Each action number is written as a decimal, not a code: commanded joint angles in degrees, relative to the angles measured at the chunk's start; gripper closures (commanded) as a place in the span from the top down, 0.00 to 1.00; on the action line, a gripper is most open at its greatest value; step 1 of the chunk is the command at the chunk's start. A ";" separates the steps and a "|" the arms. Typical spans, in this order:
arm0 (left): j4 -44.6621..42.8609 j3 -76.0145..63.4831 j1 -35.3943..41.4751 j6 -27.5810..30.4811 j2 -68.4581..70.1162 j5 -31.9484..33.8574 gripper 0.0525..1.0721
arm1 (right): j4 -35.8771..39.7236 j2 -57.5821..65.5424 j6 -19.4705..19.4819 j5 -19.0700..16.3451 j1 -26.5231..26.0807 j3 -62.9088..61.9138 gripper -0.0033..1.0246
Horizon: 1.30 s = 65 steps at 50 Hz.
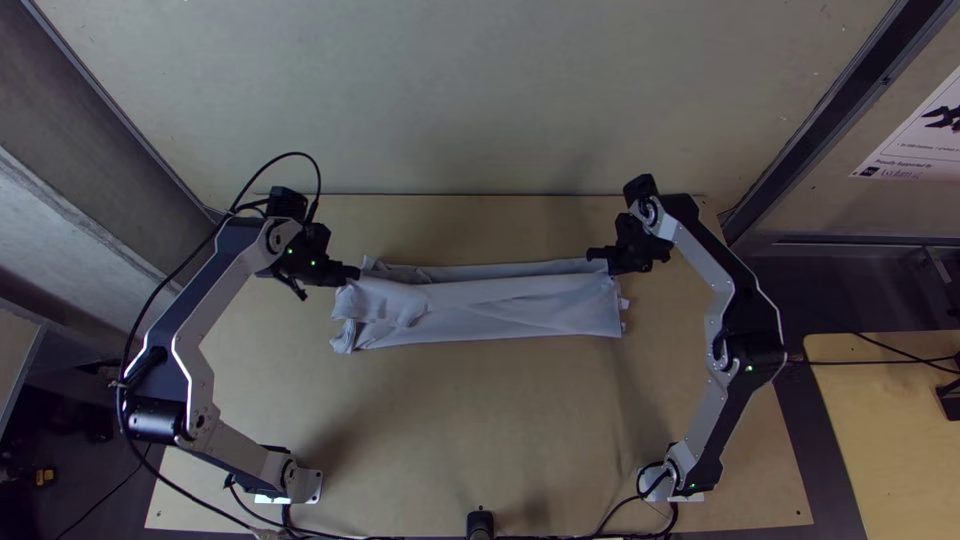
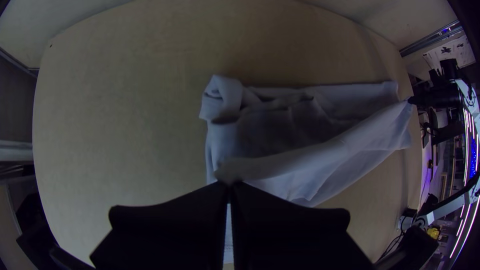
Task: Fold the t-shirt
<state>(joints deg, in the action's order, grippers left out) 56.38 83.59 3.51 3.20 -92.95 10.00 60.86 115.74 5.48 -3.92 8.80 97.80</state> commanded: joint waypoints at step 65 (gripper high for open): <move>-2.77 -11.52 -19.68 7.96 -2.15 33.51 0.96 | 8.57 -9.31 -0.11 1.90 -6.07 8.55 0.96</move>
<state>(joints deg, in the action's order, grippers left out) 52.60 75.81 -13.72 7.53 -96.66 40.47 68.47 109.01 5.50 -2.42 3.22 107.39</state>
